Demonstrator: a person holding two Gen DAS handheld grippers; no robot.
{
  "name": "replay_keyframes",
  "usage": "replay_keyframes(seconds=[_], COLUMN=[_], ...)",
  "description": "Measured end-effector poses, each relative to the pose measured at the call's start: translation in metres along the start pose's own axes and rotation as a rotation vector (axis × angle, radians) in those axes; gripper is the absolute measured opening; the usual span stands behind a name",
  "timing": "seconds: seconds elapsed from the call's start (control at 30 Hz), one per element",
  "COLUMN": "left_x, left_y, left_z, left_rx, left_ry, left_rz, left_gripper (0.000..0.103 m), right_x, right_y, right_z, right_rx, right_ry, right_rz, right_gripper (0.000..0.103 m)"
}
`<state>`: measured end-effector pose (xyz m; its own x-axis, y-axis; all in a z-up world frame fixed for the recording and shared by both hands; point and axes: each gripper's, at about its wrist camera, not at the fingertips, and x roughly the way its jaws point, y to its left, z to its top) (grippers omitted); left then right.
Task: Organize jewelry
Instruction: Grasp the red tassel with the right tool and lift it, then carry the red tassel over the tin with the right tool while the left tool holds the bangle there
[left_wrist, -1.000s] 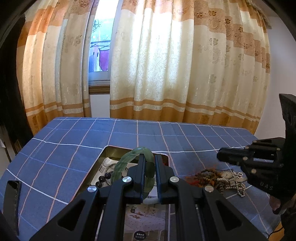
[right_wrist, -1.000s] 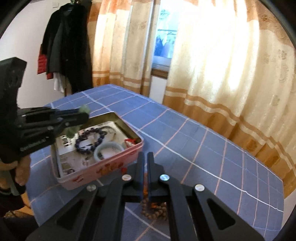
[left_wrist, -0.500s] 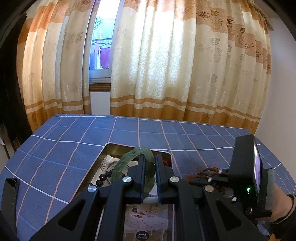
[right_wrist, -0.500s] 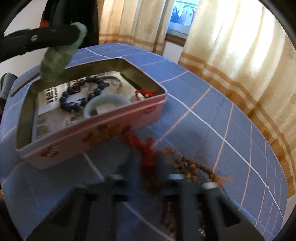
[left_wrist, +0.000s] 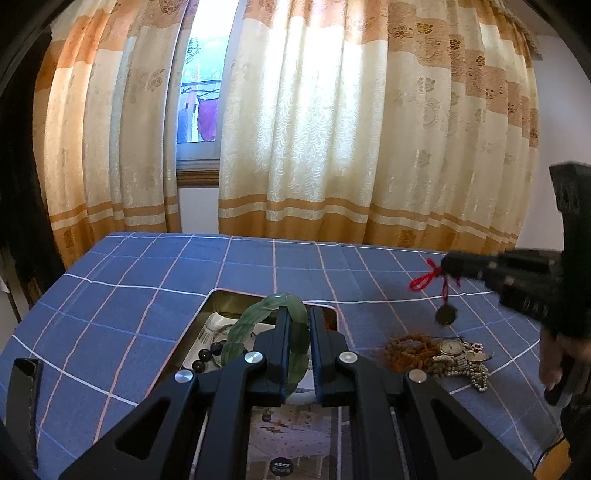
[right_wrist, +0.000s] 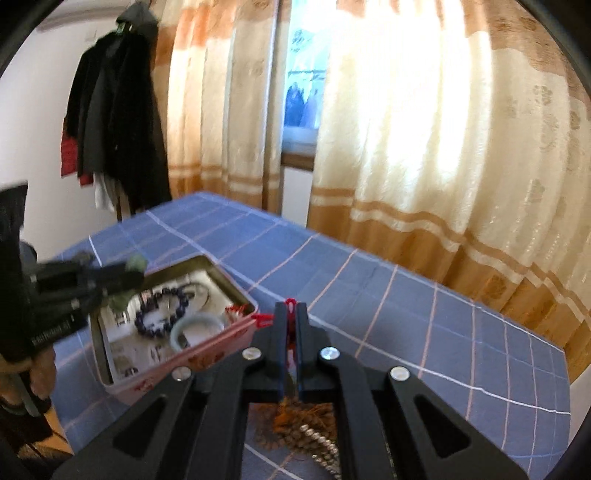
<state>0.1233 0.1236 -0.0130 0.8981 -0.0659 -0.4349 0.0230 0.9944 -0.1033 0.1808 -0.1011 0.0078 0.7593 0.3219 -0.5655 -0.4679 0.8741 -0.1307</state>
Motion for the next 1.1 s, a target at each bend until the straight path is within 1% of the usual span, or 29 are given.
replay_keyframes(seconds=[0.13,0.3,0.43,0.67,0.87,1.1], left_x=[-0.001,-0.002,-0.002,-0.001,0.001,0.010], left_y=[-0.001,-0.002,0.003,0.026,0.041,0.054], left_z=[0.002,0.006,0.004,-0.002,-0.013,-0.031], left_rx=[0.002,0.021,0.024,-0.002,-0.013,-0.028], left_ry=[-0.005,-0.007,0.001,0.028,0.063,0.125], left_rz=[-0.003,0.007,0.031,0.076,0.112,0.138], left_gripper=[0.009,0.009,0.009,0.009,0.009,0.009], right_x=[-0.006,-0.009,-0.008,0.007,0.030,0.055], right_y=[-0.004,-0.001,0.017,0.056,0.092,0.116], right_z=[0.003,0.010,0.020,0.027,0.015,-0.009], right_rx=[0.000,-0.006,-0.035,-0.073,-0.093,-0.103], right_ry=[-0.012,-0.025,-0.041,-0.048,-0.009,0.068], right_rz=[-0.013,0.007,0.037,0.127,0.211,0.259], right_gripper=[0.004,0.004,0.004,0.004,0.004,0.004])
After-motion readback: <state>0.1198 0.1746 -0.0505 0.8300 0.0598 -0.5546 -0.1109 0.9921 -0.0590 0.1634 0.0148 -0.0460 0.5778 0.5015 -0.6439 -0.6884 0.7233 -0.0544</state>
